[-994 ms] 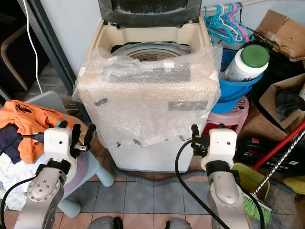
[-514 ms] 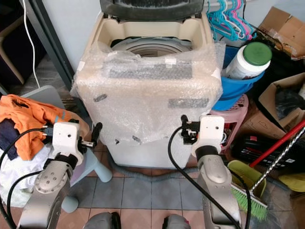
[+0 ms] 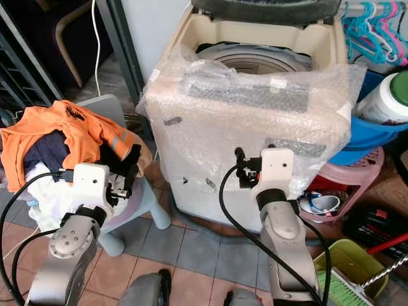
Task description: Clothes washing
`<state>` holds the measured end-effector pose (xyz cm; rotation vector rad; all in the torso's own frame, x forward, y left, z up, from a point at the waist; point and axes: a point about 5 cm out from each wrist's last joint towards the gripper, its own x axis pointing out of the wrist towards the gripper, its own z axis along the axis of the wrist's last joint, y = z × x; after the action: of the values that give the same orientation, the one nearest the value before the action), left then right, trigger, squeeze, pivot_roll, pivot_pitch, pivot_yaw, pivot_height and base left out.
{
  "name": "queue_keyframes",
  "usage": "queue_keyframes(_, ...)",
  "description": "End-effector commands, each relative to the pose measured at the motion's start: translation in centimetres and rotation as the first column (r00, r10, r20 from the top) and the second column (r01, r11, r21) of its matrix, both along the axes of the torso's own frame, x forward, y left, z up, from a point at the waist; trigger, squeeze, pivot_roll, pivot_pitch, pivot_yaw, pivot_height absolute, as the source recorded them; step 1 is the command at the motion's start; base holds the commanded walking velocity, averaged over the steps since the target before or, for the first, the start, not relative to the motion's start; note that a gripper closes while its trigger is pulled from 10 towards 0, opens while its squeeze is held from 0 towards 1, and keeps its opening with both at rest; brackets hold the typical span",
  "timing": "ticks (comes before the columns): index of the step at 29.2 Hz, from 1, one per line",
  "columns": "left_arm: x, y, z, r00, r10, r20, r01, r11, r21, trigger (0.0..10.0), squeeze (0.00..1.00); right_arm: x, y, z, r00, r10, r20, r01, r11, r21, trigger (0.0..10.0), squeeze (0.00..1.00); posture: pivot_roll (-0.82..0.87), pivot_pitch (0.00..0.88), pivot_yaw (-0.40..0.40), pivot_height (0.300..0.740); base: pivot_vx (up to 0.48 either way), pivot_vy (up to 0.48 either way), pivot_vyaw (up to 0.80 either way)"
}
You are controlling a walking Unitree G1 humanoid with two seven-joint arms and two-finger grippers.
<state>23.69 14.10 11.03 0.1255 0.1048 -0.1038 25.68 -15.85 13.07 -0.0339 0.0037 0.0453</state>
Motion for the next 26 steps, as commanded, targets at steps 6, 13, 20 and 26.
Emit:
queue_keyframes(6, 0.67, 0.43, 0.89, 0.999, 0.041, 0.036, -0.041, 0.999, 0.003, 10.0, 0.0, 0.39, 0.45, 0.45, 1.0, 0.019, 0.024, -0.02, 1.0, 0.016, 10.0, 0.0, -0.01, 0.115, 0.047, 0.74, 0.0, 0.0, 0.8)
queue_keyframes(13, 0.49, 0.48, 0.84, 0.999, 0.041, 0.032, -0.041, 0.999, 0.002, 10.0, 0.0, 0.27, 0.2, 0.3, 1.0, 0.016, 0.022, -0.016, 1.0, 0.014, 10.0, 0.0, -0.01, 0.121, 0.045, 0.74, 0.0, 0.0, 0.8)
queue_keyframes(20, 0.82, 0.81, 1.25, 0.998, 0.049, 0.037, -0.049, 0.999, -0.007, 10.0, 0.0, 0.13, -0.13, 0.23, 1.0, -0.016, 0.02, 0.015, 1.0, 0.024, 10.0, 0.0, -0.01, 0.125, 0.044, 0.74, 0.0, 0.391, 0.42)
queue_keyframes(26, 0.74, 0.74, 1.19, 0.998, 0.048, 0.036, -0.048, 0.999, -0.018, 10.0, 0.0, 0.31, -0.47, 0.13, 0.999, -0.038, 0.012, 0.038, 0.999, 0.024, 10.0, 0.0, -0.01, 0.127, 0.045, 0.74, 0.0, 0.48, 0.0)
